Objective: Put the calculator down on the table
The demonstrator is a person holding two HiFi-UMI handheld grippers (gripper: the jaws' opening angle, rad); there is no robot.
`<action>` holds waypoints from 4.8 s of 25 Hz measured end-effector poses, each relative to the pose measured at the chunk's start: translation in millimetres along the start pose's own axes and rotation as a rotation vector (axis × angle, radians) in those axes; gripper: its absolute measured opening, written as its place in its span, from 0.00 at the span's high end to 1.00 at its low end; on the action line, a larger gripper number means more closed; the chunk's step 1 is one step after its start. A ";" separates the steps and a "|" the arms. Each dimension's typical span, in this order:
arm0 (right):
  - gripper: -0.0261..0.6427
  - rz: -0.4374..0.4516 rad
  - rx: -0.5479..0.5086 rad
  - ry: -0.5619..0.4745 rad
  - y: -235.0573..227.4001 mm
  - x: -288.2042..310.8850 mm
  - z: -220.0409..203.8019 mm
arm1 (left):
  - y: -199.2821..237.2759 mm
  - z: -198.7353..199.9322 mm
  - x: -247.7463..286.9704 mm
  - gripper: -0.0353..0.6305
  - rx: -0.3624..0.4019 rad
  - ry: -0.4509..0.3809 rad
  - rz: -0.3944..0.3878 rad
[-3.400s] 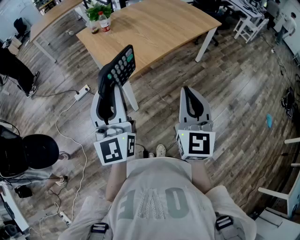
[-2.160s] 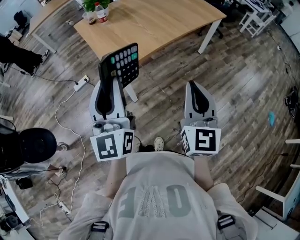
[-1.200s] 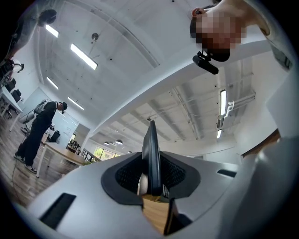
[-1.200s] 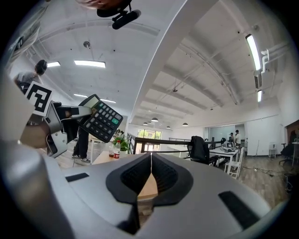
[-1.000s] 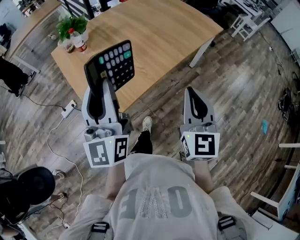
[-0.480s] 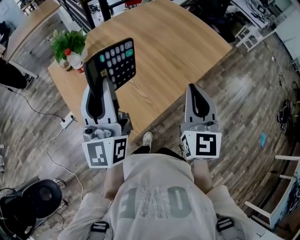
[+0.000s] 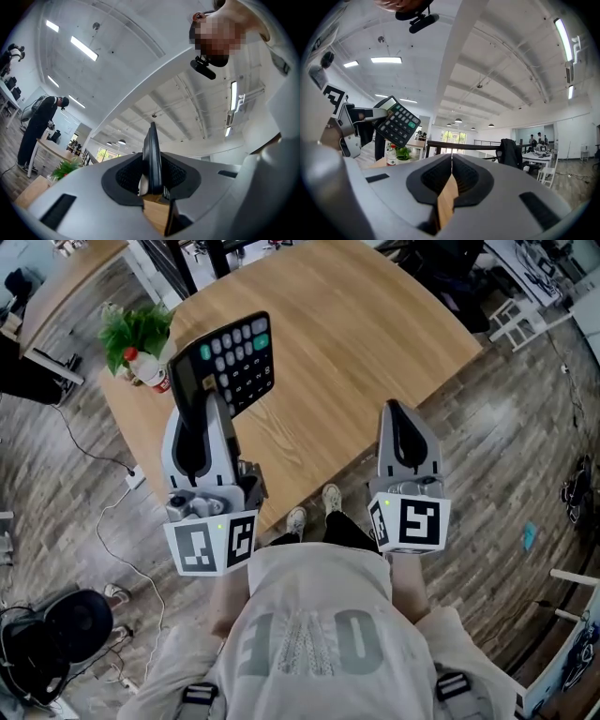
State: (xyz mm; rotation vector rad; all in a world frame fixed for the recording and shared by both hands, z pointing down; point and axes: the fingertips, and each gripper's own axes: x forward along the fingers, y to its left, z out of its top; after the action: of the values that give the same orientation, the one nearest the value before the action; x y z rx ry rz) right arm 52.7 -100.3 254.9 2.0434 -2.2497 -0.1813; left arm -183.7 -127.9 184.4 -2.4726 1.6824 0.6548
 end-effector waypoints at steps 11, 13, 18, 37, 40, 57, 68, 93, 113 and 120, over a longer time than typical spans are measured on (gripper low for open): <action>0.93 0.068 0.011 -0.019 -52.2 59.8 -3.7 | -24.0 -28.9 60.5 0.79 0.039 0.003 0.058; 0.93 0.067 0.014 -0.019 -56.7 63.1 -4.7 | -26.5 -32.6 64.1 0.79 0.038 0.006 0.060; 0.93 0.070 0.016 -0.011 -55.6 67.9 -10.4 | -22.6 -44.4 69.9 0.79 0.063 0.041 0.040; 0.93 0.033 0.088 0.227 -110.5 81.1 -113.4 | -40.4 -305.7 179.0 0.79 -0.196 1.043 -0.566; 0.93 0.012 0.097 0.270 -127.9 79.3 -133.6 | -60.4 -348.6 168.7 0.79 -0.189 1.163 -0.660; 0.93 0.031 0.155 0.427 -144.7 87.5 -193.7 | -99.1 -452.9 129.3 0.79 -0.461 1.400 -0.770; 0.93 0.047 0.166 0.447 -136.9 81.7 -200.0 | -89.4 -466.4 126.2 0.79 -0.323 1.385 -0.746; 0.93 -0.082 0.003 0.125 -155.1 78.1 -70.8 | -57.8 -177.5 191.6 0.60 0.390 0.380 -0.118; 0.93 0.136 0.021 -0.233 12.1 59.1 74.9 | -46.8 -7.1 53.9 0.93 0.402 0.087 0.134; 0.93 0.126 -0.008 -0.202 7.3 56.1 67.0 | -43.5 -6.7 50.6 0.93 0.392 0.083 0.142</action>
State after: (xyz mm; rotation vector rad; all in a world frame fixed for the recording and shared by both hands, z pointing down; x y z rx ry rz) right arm 30.0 -154.0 189.3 1.9513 -2.4803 -0.4025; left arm -127.0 -156.8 163.4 -2.1476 1.8215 0.2050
